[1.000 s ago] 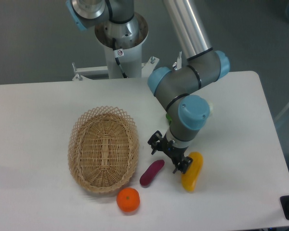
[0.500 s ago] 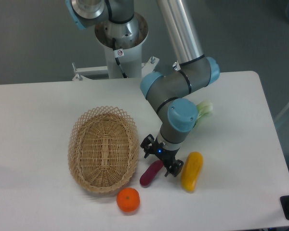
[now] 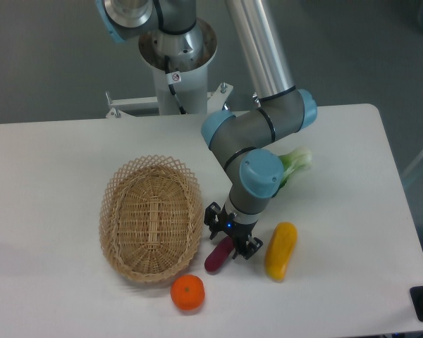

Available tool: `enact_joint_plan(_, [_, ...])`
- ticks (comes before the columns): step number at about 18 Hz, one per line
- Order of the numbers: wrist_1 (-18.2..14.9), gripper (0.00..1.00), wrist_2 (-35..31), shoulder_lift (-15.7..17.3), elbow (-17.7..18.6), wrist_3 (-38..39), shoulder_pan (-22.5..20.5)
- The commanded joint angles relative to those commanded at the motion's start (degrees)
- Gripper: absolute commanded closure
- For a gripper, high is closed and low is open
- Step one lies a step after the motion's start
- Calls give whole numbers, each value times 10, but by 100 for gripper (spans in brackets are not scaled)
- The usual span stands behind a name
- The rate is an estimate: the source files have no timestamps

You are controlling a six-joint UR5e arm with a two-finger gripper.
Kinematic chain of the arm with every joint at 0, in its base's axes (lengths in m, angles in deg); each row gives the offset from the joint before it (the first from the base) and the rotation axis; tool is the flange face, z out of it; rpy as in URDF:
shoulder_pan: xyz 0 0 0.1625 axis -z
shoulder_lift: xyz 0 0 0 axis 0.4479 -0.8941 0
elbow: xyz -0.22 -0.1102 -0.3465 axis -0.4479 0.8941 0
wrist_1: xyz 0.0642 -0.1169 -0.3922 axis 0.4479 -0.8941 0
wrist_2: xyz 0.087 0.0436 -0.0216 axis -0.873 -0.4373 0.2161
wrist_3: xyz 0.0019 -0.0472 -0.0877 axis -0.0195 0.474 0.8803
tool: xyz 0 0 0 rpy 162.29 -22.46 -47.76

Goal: Pick up the sweet potato from the table
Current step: 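Close the gripper on the purple sweet potato, then lift the sweet potato and carry it away from the basket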

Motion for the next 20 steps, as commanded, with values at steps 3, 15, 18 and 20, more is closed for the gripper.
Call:
enact_joint_plan(3, [-1, 86, 2, 4, -11, 11, 0])
enact_joint_plan(15, [-141, 86, 1, 14, -144, 34, -23])
enact_joint_plan(18, [-163, 86, -3, 10, -180, 33, -43])
enact_joint_plan(20, [-163, 86, -4, 9, -197, 29, -61])
